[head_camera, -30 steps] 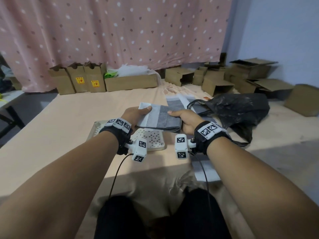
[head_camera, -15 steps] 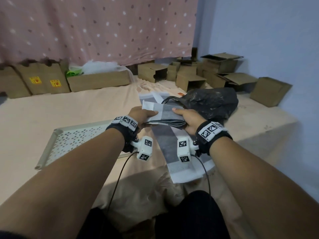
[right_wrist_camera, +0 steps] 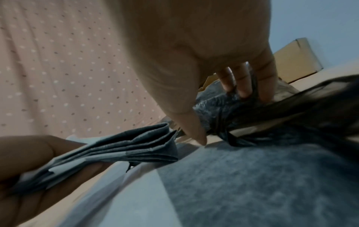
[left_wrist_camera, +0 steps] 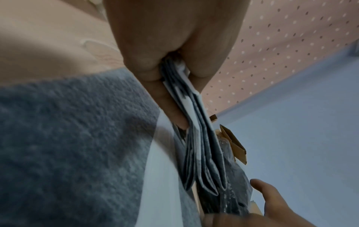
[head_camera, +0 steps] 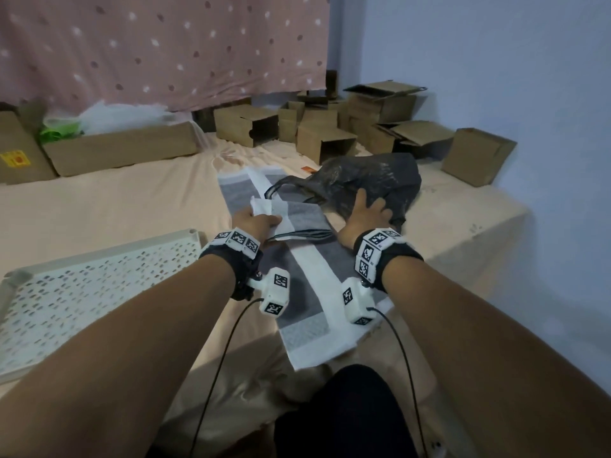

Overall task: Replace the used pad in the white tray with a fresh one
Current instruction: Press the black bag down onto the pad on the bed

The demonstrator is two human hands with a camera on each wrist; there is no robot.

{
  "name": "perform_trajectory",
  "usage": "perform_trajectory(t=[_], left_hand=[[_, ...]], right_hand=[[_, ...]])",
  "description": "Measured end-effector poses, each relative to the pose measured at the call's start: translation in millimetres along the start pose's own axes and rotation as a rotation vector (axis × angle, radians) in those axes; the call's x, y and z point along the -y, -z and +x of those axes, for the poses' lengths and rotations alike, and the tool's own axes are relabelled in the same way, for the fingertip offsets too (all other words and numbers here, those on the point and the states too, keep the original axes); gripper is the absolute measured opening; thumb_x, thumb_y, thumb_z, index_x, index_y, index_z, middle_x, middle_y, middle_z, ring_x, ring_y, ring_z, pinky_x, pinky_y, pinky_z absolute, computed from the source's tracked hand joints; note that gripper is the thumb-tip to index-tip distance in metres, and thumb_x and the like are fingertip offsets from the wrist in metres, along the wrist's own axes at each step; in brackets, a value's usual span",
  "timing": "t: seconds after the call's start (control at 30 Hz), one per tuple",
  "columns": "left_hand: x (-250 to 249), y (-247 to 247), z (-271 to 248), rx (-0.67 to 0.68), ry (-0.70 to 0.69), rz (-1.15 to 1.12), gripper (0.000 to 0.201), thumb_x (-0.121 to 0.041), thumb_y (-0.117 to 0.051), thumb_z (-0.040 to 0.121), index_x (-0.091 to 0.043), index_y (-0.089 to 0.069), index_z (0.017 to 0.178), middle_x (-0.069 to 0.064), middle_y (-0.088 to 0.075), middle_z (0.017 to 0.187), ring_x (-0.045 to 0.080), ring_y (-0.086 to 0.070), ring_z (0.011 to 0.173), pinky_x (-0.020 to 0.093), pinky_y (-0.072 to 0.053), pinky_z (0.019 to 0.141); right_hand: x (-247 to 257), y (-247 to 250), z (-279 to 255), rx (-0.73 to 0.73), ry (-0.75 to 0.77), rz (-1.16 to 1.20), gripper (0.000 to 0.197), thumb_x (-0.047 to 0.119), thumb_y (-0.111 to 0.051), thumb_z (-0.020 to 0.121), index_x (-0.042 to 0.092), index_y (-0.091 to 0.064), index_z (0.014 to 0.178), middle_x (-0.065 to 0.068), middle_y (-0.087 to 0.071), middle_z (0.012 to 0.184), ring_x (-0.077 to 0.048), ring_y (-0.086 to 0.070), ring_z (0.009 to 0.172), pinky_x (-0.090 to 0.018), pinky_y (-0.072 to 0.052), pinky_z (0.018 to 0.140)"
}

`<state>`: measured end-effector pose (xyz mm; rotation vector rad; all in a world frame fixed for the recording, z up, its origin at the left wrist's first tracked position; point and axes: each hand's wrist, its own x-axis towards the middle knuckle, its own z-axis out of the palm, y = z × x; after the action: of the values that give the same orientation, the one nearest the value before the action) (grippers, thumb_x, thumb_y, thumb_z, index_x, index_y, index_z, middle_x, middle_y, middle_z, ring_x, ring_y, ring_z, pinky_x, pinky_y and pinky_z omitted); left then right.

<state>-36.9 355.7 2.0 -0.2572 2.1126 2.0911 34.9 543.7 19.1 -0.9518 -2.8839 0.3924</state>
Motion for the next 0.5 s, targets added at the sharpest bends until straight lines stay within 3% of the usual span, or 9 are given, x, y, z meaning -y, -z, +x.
perform_trajectory(t=[0.07,0.13,0.23,0.3,0.33,0.37,0.43,0.5], left_hand=[[2,-8,2,0.011,0.013,0.037,0.018,-0.007,-0.08,0.08,-0.005,-0.07,0.095,0.013,-0.072,0.093,0.033,-0.07,0.084,0.049,-0.062,0.073],[3,-16,4,0.038,0.024,0.044,0.019,-0.008,-0.08,0.08,-0.005,-0.07,0.096,0.013,-0.073,0.096,0.033,-0.071,0.086,0.049,-0.062,0.074],[2,-28,3,0.065,0.022,0.022,0.029,-0.008,-0.079,0.079,-0.002,-0.071,0.106,0.015,-0.074,0.101,0.034,-0.072,0.091,0.051,-0.062,0.077],[1,-36,4,0.109,0.014,-0.006,0.03,-0.007,-0.078,0.08,0.001,-0.071,0.108,0.016,-0.075,0.102,0.035,-0.073,0.093,0.045,-0.063,0.073],[-1,-40,2,0.112,0.006,-0.011,0.029,-0.008,-0.077,0.081,0.001,-0.071,0.107,0.016,-0.074,0.101,0.034,-0.072,0.092,0.039,-0.062,0.067],[-1,-44,1,0.109,0.003,-0.005,0.026,-0.009,-0.077,0.081,0.0,-0.07,0.105,0.015,-0.073,0.098,0.033,-0.071,0.089,0.033,-0.059,0.062],[-3,-50,0,0.102,0.002,-0.021,0.023,-0.011,-0.079,0.078,-0.002,-0.069,0.096,0.015,-0.071,0.092,0.032,-0.069,0.084,0.034,-0.059,0.064],[-3,-56,-2,0.12,0.017,-0.118,0.033,-0.01,-0.08,0.069,0.002,-0.07,0.098,0.021,-0.073,0.098,0.038,-0.072,0.091,0.05,-0.061,0.079]], right_hand=[[-8,0,4,-0.022,0.016,0.064,0.088,0.031,-0.065,0.086,0.024,-0.009,0.154,-0.022,-0.038,0.14,-0.042,-0.048,0.122,-0.047,-0.047,0.091],[-13,-1,7,-0.086,0.079,0.248,0.063,0.018,-0.059,0.088,0.013,-0.031,0.144,-0.023,-0.056,0.127,-0.041,-0.059,0.111,-0.043,-0.049,0.089],[-15,2,9,-0.181,0.064,0.583,0.034,0.01,-0.055,0.088,0.011,-0.056,0.122,-0.017,-0.066,0.115,-0.038,-0.066,0.097,-0.039,-0.056,0.08],[-14,7,10,-0.185,0.017,0.761,0.031,0.011,-0.05,0.087,0.016,-0.063,0.115,-0.014,-0.068,0.107,-0.035,-0.07,0.076,-0.037,-0.06,0.055],[-14,10,9,-0.192,0.0,0.826,0.03,0.01,-0.048,0.086,0.018,-0.065,0.11,-0.012,-0.068,0.102,-0.033,-0.071,0.067,-0.03,-0.055,0.043],[-14,13,10,-0.223,0.003,0.879,0.03,0.009,-0.047,0.085,0.02,-0.068,0.104,-0.01,-0.069,0.097,-0.032,-0.07,0.063,-0.027,-0.052,0.039],[-14,22,9,-0.338,0.055,0.909,0.029,0.006,-0.046,0.081,0.023,-0.07,0.087,-0.004,-0.069,0.089,-0.03,-0.069,0.071,-0.034,-0.058,0.056],[-16,30,7,-0.416,0.112,0.9,0.028,0.002,-0.048,0.079,0.019,-0.07,0.079,0.0,-0.068,0.081,-0.021,-0.063,0.077,-0.03,-0.052,0.069]])
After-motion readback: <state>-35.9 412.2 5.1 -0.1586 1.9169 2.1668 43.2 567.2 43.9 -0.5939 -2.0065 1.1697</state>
